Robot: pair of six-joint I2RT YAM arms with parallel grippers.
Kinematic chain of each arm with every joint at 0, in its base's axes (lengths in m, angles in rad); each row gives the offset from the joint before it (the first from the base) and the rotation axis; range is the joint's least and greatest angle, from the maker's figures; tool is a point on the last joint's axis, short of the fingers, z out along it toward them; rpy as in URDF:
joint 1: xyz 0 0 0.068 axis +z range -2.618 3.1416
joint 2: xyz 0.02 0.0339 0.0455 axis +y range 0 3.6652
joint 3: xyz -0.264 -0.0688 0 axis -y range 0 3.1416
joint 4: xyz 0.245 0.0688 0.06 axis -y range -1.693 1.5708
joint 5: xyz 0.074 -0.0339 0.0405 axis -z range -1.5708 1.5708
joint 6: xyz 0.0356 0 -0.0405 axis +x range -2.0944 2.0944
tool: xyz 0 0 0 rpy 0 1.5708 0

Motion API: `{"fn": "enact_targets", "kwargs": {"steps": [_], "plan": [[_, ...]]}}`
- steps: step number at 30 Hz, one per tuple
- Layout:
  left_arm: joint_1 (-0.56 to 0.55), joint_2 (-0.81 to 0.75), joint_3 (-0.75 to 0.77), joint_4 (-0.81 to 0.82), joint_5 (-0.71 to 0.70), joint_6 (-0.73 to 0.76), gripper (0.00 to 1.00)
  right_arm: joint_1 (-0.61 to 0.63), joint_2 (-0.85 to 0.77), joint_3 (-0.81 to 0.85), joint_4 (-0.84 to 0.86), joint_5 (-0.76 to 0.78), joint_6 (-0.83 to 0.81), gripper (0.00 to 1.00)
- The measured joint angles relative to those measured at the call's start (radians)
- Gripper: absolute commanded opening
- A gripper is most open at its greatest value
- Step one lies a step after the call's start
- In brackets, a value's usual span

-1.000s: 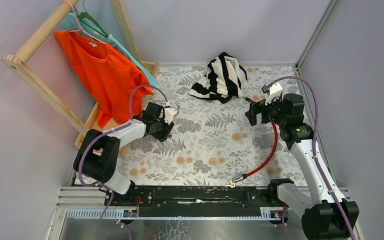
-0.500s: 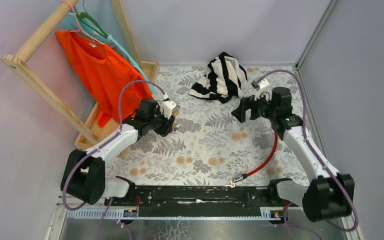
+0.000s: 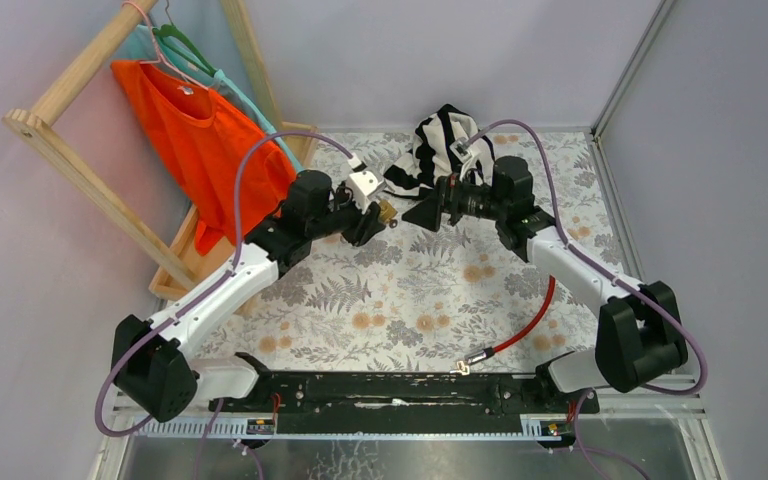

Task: Lock with the key
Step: Pick up the lock from the center of the board.

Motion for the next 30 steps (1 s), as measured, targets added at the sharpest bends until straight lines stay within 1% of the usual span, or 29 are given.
{"fn": "enact_targets", "kwargs": {"steps": [2,7,8,13,22,27,30], "plan": [[-0.021,0.004,0.012,0.005,-0.010,-0.012,0.00,0.010,0.012,0.000,0.052,-0.011,0.064,0.94],[-0.074,0.011,0.013,0.016,-0.042,-0.038,0.00,0.026,0.039,0.000,0.145,-0.027,0.177,0.80],[-0.082,0.013,0.013,0.017,-0.049,-0.044,0.00,0.029,0.044,0.000,0.153,-0.029,0.189,0.76],[-0.097,0.014,0.013,0.024,-0.067,-0.060,0.00,0.039,0.061,-0.020,0.195,-0.030,0.239,0.65],[-0.103,0.014,0.013,0.024,-0.098,-0.070,0.00,0.049,0.086,-0.040,0.232,-0.030,0.285,0.59],[-0.107,0.014,0.013,0.024,-0.101,-0.071,0.00,0.060,0.105,-0.040,0.243,-0.030,0.306,0.52],[-0.109,0.014,0.013,0.024,-0.101,-0.071,0.00,0.060,0.115,-0.040,0.253,-0.030,0.320,0.51]]}}
